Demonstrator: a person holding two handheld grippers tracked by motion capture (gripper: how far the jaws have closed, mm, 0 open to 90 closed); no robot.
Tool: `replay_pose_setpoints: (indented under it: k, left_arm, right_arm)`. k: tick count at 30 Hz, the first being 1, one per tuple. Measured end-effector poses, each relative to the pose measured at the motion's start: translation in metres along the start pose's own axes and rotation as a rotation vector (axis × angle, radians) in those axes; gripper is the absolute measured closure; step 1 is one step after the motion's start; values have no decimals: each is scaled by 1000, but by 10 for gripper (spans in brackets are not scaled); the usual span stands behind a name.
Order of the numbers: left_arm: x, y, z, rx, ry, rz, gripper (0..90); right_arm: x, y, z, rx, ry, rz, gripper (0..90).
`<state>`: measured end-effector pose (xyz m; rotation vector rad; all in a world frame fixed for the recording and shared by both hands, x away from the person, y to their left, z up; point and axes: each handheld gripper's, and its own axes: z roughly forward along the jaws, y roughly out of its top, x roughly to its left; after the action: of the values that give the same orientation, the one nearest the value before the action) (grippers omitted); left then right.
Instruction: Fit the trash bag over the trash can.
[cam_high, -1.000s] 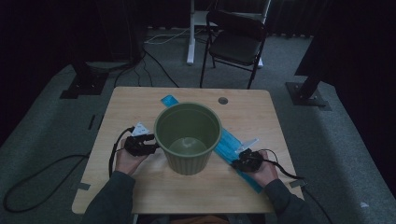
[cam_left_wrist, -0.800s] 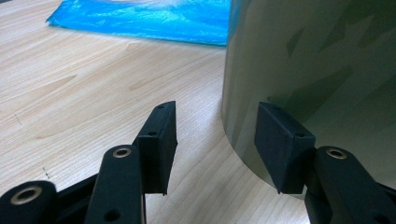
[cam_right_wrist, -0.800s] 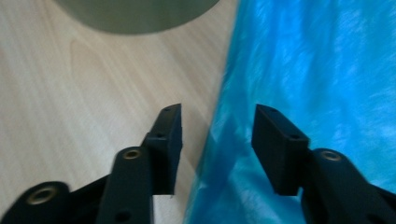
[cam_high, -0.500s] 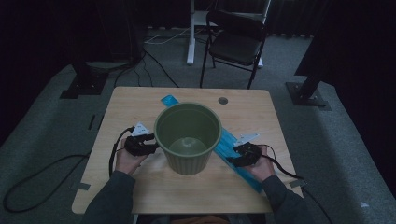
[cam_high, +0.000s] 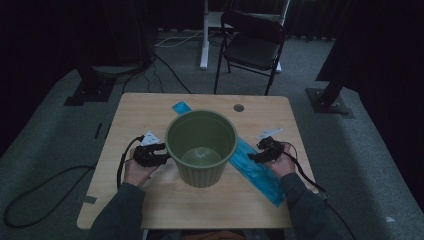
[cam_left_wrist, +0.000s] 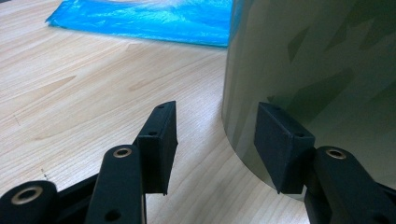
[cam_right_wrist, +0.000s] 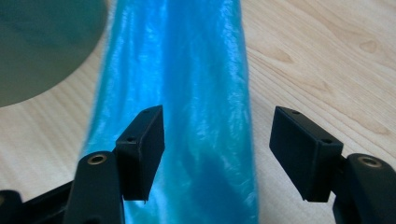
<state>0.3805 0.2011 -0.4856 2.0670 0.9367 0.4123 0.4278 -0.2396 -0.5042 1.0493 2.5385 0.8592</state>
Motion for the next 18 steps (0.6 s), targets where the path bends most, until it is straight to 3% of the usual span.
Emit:
replay_pose_setpoints:
  k: [5, 11, 18]
  left_arm:
    - [-2, 1, 1, 1, -5, 9, 491]
    - [-3, 1, 1, 1, -9, 12, 491]
    - [-5, 2, 2, 1, -18, 17, 491]
  right_arm:
    - [-5, 1, 12, 49, 47, 15, 349]
    - [0, 1, 21, 103, 47, -8, 361]
    - [3, 0, 21, 111, 42, -32, 575]
